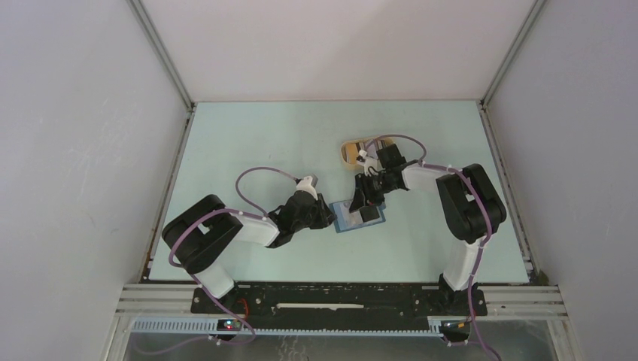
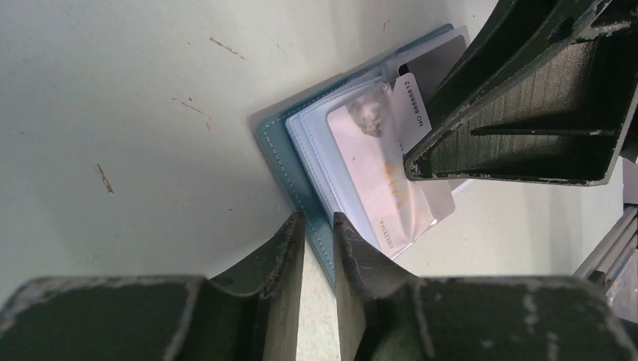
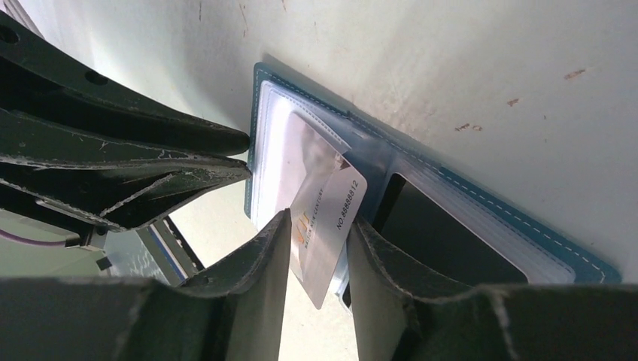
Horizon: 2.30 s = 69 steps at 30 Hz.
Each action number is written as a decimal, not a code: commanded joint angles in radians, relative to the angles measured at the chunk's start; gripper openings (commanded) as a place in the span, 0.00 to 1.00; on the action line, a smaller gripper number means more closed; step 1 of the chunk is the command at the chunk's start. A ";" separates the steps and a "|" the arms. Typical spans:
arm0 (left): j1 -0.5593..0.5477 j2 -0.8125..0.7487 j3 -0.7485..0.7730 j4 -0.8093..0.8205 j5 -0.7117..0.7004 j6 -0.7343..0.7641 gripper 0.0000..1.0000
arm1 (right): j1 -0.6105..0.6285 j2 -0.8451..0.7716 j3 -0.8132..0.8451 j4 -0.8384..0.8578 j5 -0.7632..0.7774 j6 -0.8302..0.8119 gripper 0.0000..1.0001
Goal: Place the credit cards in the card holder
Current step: Insert the credit card into the card holder.
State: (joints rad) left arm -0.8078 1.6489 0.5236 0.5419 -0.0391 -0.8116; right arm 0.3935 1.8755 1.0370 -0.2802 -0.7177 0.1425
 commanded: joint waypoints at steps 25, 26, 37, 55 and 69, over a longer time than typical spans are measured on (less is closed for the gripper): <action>-0.014 0.000 -0.033 -0.051 0.019 0.024 0.25 | 0.021 -0.046 0.040 -0.117 0.081 -0.106 0.52; -0.014 0.000 -0.034 -0.051 0.019 0.025 0.25 | 0.023 -0.048 0.040 -0.118 0.085 -0.108 0.52; -0.014 -0.012 -0.052 -0.021 0.025 0.025 0.24 | 0.092 -0.029 0.049 -0.122 0.088 -0.093 0.53; -0.013 -0.125 -0.180 0.131 -0.011 0.012 0.27 | 0.097 -0.057 0.111 -0.219 0.118 -0.209 0.67; -0.013 -0.183 -0.277 0.322 0.021 0.030 0.29 | 0.122 -0.100 0.136 -0.259 0.144 -0.295 0.69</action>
State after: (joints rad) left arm -0.8135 1.5158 0.2848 0.7506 -0.0204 -0.8101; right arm 0.5083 1.8187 1.1362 -0.5159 -0.5766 -0.1001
